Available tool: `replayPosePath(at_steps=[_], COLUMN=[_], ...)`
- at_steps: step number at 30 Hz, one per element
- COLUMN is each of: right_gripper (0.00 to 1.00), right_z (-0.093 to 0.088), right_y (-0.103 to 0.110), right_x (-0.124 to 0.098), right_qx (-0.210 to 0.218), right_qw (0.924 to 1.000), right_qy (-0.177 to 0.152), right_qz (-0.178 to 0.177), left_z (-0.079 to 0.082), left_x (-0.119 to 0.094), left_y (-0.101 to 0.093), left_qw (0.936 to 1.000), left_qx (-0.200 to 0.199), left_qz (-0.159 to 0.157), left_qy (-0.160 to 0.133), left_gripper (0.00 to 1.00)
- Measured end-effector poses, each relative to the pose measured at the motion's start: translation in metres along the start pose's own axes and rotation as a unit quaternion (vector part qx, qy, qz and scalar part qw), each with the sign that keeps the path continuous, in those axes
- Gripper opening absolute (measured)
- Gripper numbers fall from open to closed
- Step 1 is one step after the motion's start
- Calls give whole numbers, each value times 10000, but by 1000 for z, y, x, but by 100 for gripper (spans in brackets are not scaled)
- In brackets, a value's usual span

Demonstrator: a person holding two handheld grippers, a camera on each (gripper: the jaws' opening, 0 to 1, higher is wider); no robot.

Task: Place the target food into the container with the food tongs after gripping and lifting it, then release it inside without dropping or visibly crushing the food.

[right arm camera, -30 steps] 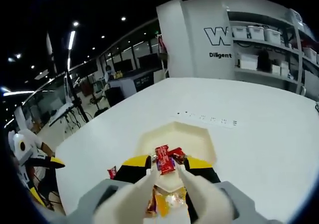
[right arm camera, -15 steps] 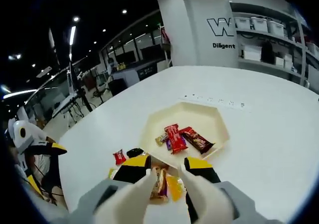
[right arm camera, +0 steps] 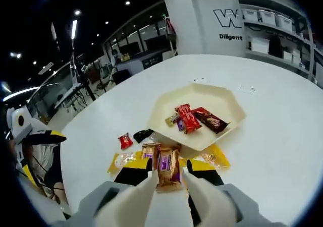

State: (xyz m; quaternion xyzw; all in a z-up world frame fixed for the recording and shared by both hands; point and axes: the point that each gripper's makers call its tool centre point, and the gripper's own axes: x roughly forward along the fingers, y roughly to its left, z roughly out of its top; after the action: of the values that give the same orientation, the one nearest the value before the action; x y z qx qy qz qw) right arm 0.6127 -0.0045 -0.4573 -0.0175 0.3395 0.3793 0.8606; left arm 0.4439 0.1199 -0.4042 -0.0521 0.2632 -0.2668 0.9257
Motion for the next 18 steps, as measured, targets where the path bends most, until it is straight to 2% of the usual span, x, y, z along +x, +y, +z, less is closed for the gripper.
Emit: replayPosePath(at_steps=[7, 11, 18], right_gripper=[21, 19, 19], right_z=[-8, -17, -22], right_y=[7, 8, 7], right_x=[5, 7, 3], right_qx=[-4, -170, -197], right_qw=[9999, 9995, 9992], right_qy=[107, 255, 314], right_qz=[60, 57, 130], left_z=[1, 1, 0], left_x=[-3, -5, -1], left_y=[3, 5, 5], left_qw=[10000, 10000, 10000], left_qx=[2, -18, -37], left_qz=[33, 61, 49], left_qy=[16, 26, 38], left_gripper=[90, 90, 90])
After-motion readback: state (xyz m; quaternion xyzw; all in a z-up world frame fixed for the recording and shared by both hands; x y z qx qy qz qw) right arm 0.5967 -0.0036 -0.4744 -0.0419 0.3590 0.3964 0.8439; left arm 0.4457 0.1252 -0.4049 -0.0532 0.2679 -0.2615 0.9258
